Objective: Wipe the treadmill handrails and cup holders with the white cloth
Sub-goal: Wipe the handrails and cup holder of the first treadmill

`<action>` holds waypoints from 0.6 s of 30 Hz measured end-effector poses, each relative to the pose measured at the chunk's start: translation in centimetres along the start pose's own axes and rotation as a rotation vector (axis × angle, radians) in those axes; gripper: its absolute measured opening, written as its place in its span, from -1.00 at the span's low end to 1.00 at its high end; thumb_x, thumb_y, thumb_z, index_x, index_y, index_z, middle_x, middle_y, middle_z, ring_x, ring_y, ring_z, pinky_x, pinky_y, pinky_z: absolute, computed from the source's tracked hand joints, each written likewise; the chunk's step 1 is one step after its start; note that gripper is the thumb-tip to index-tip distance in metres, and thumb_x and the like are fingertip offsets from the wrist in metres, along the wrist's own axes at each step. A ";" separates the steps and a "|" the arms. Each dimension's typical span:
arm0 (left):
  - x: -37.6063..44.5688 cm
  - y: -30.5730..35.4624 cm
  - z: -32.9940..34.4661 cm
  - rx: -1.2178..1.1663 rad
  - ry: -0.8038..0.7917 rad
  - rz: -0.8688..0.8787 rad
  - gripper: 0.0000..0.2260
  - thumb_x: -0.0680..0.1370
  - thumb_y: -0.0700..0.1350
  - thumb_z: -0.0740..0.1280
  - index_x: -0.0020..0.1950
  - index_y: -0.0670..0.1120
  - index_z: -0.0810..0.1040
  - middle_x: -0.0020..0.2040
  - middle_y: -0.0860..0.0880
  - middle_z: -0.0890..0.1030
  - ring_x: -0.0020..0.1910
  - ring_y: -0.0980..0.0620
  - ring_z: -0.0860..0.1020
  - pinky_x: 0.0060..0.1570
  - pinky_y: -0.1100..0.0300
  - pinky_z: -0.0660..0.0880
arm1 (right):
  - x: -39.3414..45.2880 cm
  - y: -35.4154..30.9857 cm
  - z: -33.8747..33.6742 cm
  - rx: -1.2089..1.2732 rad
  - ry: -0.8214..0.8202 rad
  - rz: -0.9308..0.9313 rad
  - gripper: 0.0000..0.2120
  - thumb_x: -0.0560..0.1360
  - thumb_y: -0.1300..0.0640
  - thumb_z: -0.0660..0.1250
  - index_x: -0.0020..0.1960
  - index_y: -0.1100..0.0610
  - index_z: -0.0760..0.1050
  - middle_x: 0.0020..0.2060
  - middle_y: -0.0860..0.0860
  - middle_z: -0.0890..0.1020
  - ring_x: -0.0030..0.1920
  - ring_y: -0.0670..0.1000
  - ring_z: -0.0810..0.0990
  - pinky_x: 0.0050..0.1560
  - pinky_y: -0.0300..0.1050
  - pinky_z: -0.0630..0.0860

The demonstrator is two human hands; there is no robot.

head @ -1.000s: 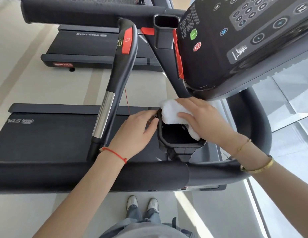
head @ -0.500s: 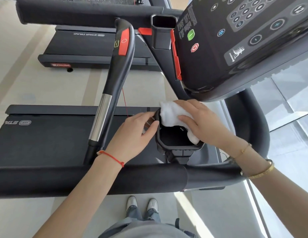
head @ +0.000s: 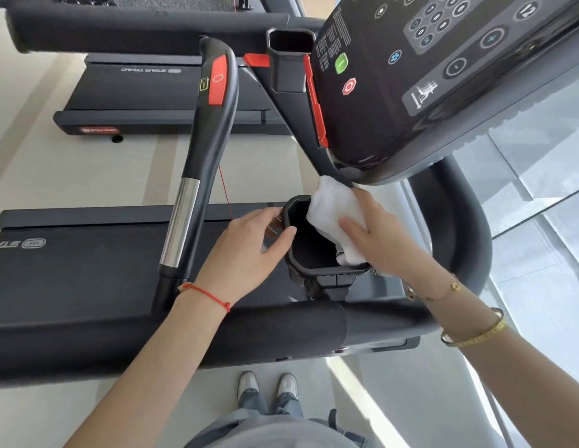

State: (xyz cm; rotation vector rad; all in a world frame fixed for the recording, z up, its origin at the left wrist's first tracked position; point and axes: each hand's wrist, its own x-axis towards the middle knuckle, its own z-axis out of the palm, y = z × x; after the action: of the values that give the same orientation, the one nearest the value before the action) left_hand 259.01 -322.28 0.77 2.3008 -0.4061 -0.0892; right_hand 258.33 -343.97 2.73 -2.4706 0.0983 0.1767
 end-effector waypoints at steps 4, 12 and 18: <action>0.1 0.0 0.0 0.009 -0.008 -0.002 -0.58 0.55 0.17 0.19 0.29 -0.02 0.53 0.06 0.08 0.62 0.01 0.14 0.58 0.09 0.14 0.55 | -3.0 1.1 0.7 0.145 0.002 0.091 -0.54 0.60 0.00 0.20 0.42 0.02 0.11 0.09 0.10 0.55 -0.11 0.02 0.61 -0.19 -0.09 0.56; 0.0 0.2 0.2 0.004 0.004 -0.004 -0.57 0.54 0.18 0.18 0.28 -0.03 0.53 0.04 0.09 0.62 0.01 0.14 0.58 0.09 0.09 0.55 | 1.0 -0.4 -0.4 -0.215 -0.007 -0.252 -0.46 0.59 0.15 0.25 0.51 0.16 0.15 0.39 0.14 0.34 0.32 0.15 0.37 0.18 -0.14 0.27; -0.1 0.2 0.2 -0.008 0.018 -0.021 -0.71 0.54 0.11 0.25 0.12 -0.03 0.58 -0.07 0.10 0.62 -0.07 0.14 0.58 0.00 0.05 0.56 | 4.5 -3.0 0.0 -0.439 -0.180 -0.611 -0.59 0.60 0.17 0.21 0.43 0.17 0.30 0.25 0.09 0.49 0.24 0.12 0.45 0.22 -0.06 0.33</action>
State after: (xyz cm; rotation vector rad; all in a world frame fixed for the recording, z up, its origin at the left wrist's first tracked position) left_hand 258.84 -322.47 0.78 2.2967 -0.3714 -0.0807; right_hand 263.08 -341.79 3.88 -2.7644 -0.8430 0.1645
